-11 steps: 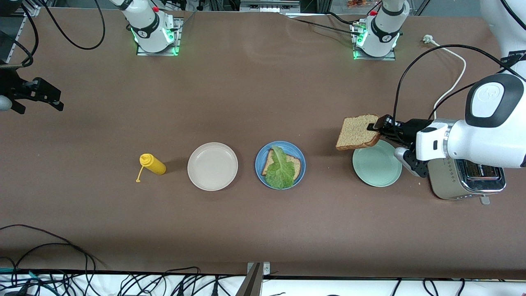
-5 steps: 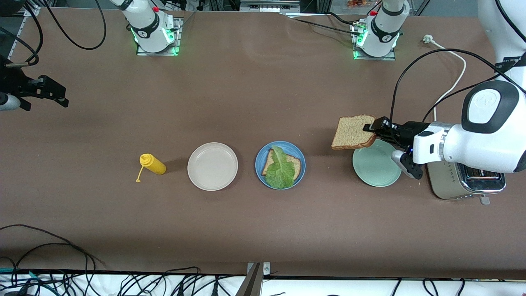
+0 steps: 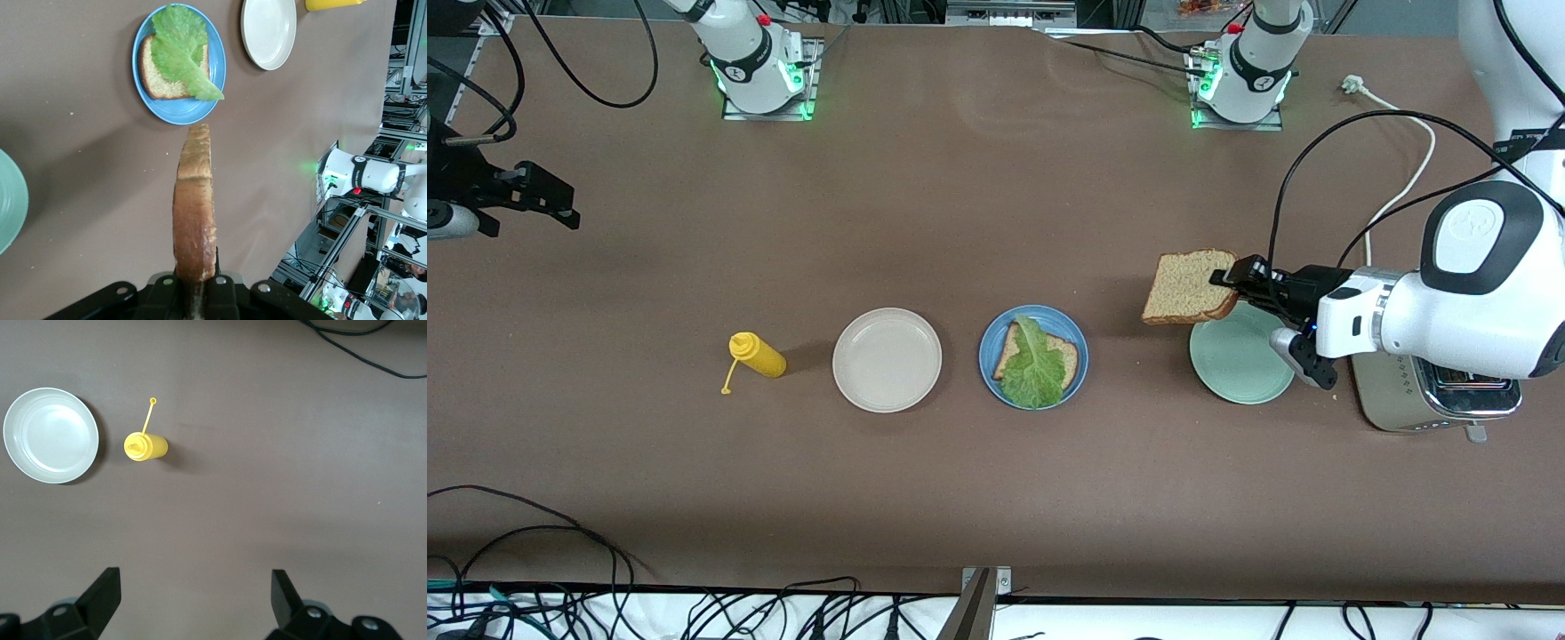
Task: Make sandwich in blue plate with both arms
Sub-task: 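Hold the bread slice with the left gripper above the green plate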
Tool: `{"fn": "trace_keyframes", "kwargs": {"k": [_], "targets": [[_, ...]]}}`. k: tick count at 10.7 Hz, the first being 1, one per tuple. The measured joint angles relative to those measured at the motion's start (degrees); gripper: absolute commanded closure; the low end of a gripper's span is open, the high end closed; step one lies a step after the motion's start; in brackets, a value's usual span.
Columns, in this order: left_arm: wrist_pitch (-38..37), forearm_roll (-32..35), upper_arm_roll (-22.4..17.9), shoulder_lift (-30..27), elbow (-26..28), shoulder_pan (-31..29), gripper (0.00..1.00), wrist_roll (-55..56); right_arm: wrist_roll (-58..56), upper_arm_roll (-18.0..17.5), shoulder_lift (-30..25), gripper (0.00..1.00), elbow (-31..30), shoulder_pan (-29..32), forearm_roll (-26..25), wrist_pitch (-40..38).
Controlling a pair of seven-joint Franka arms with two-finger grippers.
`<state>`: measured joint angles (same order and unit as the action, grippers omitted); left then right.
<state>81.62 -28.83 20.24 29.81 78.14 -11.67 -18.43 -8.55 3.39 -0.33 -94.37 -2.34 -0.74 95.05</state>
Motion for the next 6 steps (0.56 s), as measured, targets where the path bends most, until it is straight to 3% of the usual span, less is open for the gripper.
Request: {"fn": "trace_keyframes", "kwargs": {"k": [6], "targets": [[0.0,-0.6,0.0,0.5,0.0,0.0,1.0,0.0,0.0,0.0,0.0,0.0,0.0,0.0,0.0,0.0]]}}
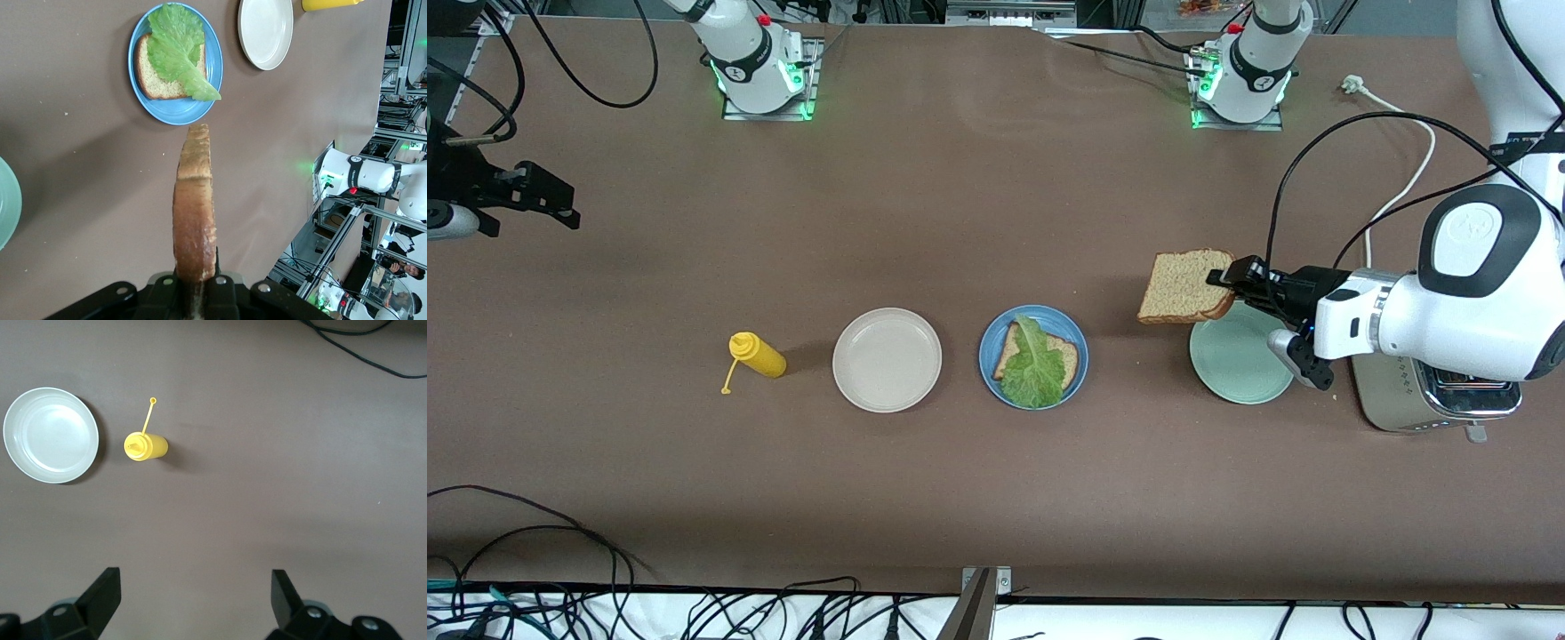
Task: Make sandwich in blue plate with both arms
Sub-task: 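Hold the bread slice with the left gripper above the green plate, then carry the bread with the left gripper onto the lettuce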
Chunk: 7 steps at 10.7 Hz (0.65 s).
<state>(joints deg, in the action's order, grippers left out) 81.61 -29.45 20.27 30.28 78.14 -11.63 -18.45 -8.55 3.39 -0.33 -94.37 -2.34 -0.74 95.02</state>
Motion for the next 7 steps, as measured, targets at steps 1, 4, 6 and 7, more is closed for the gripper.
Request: {"fn": "trace_keyframes", "kwargs": {"k": [1,4,6,7], "targets": [[0.0,-0.8,0.1,0.6,0.0,0.1,1.0,0.0,0.0,0.0,0.0,0.0,0.0,0.0,0.0,0.0],[0.0,-7.3,0.2,6.1,0.4,2.9,1.0,-1.1,0.0,0.0,0.0,0.0,0.0,0.0,0.0,0.0],[3.7,-11.4,0.3,10.7,0.4,6.3,1.0,-1.5,0.0,0.0,0.0,0.0,0.0,0.0,0.0,0.0],[8.0,-13.5,0.3,12.6,0.4,7.5,1.0,-2.0,0.0,0.0,0.0,0.0,0.0,0.0,0.0,0.0]]}}
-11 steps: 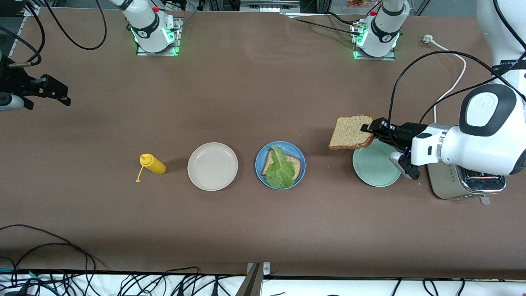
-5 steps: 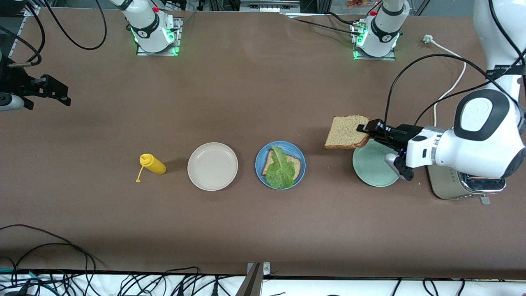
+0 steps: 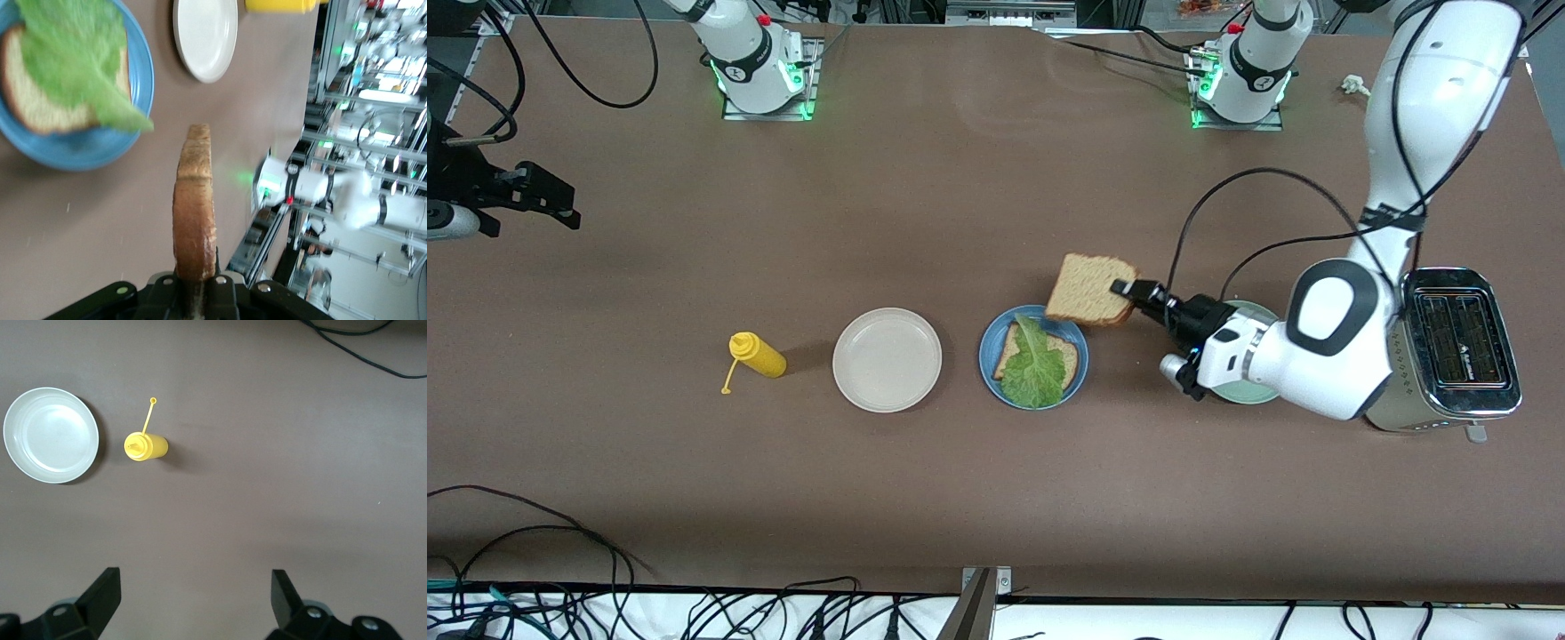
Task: Make sandwich in blue plate with both arms
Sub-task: 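Carry the bread with the left gripper onto the lettuce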
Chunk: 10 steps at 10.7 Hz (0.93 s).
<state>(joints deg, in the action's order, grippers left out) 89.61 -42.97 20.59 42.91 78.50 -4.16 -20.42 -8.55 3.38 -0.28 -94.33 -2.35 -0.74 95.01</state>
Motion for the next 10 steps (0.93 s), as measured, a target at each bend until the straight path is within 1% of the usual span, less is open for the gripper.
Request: {"fn": "trace_keyframes", "kwargs": {"k": [2,4,6,8,10], "targets": [[9.3,-3.6,0.0,3.7,0.0,1.9,1.0,-1.9,0.0,0.0,0.0,0.0,0.0,0.0,0.0,0.0],[14.7,-6.9,0.0,6.7,-0.1,3.2,1.0,-4.2,0.0,0.0,0.1,0.0,0.0,0.0,0.0,0.0],[18.3,-10.3,0.0,9.3,-0.1,3.6,1.0,-8.6,0.0,0.0,0.1,0.0,0.0,0.0,0.0,0.0],[19.3,-10.8,0.0,10.9,-0.1,4.0,1.0,-10.9,0.0,0.0,0.1,0.0,0.0,0.0,0.0,0.0],[20.6,-10.8,-0.1,11.4,-0.1,6.0,1.0,-11.5,0.0,0.0,0.1,0.0,0.0,0.0,0.0,0.0]]}}
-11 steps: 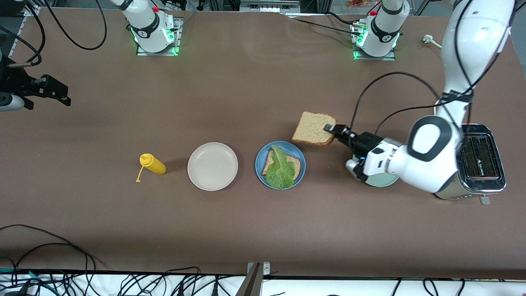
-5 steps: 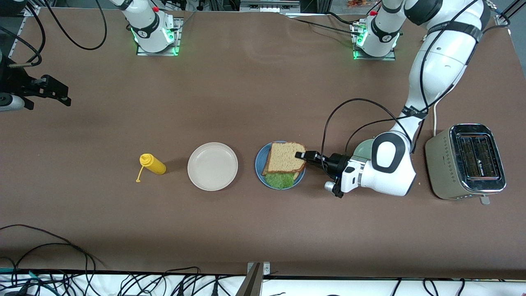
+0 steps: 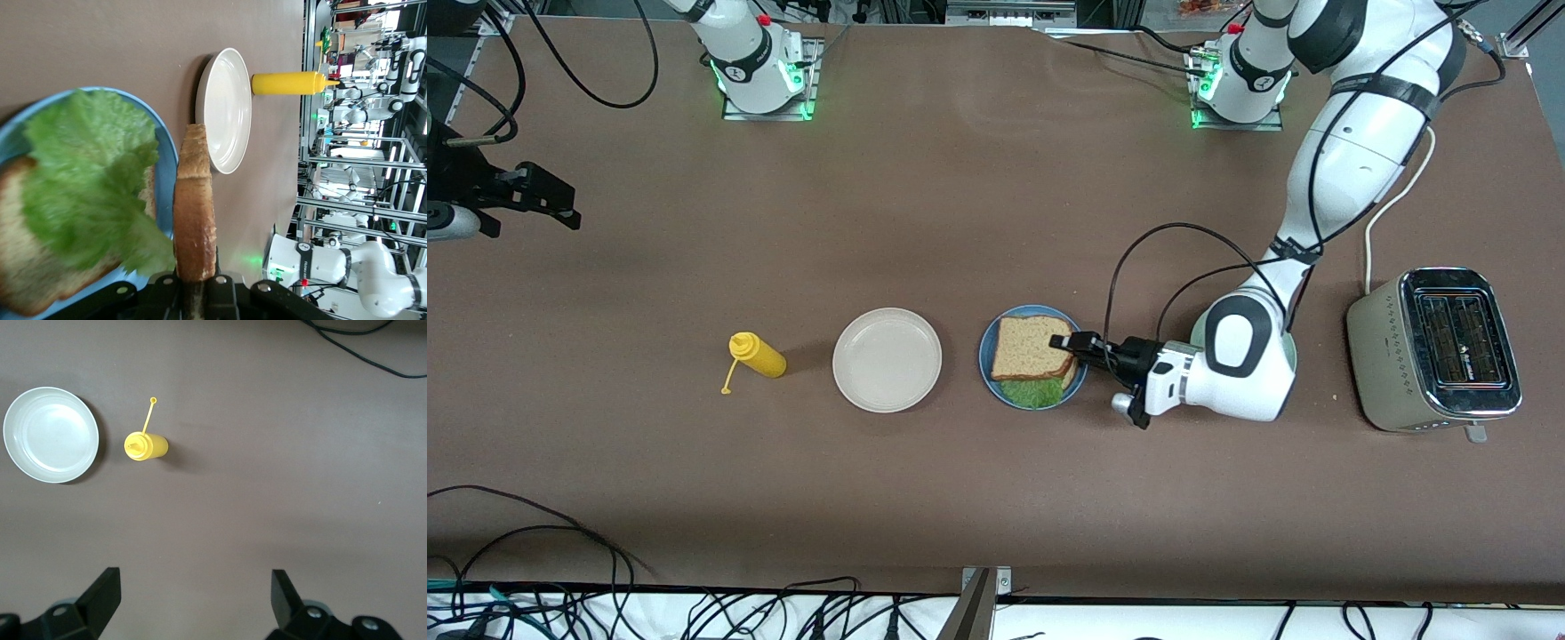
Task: Make sandwich in blue plate with both arms
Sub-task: 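Carry the bread with the left gripper onto the lettuce, then lower the bread onto the lettuce and open the left gripper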
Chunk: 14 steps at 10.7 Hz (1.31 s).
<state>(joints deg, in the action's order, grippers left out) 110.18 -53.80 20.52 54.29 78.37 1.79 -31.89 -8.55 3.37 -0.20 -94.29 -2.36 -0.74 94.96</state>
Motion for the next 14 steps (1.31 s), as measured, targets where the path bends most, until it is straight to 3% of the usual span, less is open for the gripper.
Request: {"fn": "trace_keyframes", "kwargs": {"k": [3,4,5,6,14], "targets": [[2.8,0.0,-0.8,1.4,0.0,2.6,1.0,-1.6,0.0,0.0,0.0,0.0,0.0,0.0,0.0,0.0],[2.8,0.0,-2.0,2.0,0.0,2.4,0.9,-3.9,0.0,0.0,0.0,0.0,0.0,0.0,0.0,0.0],[2.8,0.0,-2.5,2.4,0.0,2.0,0.29,-5.2,0.0,0.0,0.0,0.0,0.0,0.0,0.0,0.0],[2.8,0.0,-2.6,2.5,0.0,1.7,0.0,-5.7,0.0,0.0,0.0,0.0,0.0,0.0,0.0,0.0],[1.8,0.4,-3.8,1.6,-1.1,-0.4,0.0,-10.5,0.0,0.0,0.0,0.0,0.0,0.0,0.0,0.0]]}}
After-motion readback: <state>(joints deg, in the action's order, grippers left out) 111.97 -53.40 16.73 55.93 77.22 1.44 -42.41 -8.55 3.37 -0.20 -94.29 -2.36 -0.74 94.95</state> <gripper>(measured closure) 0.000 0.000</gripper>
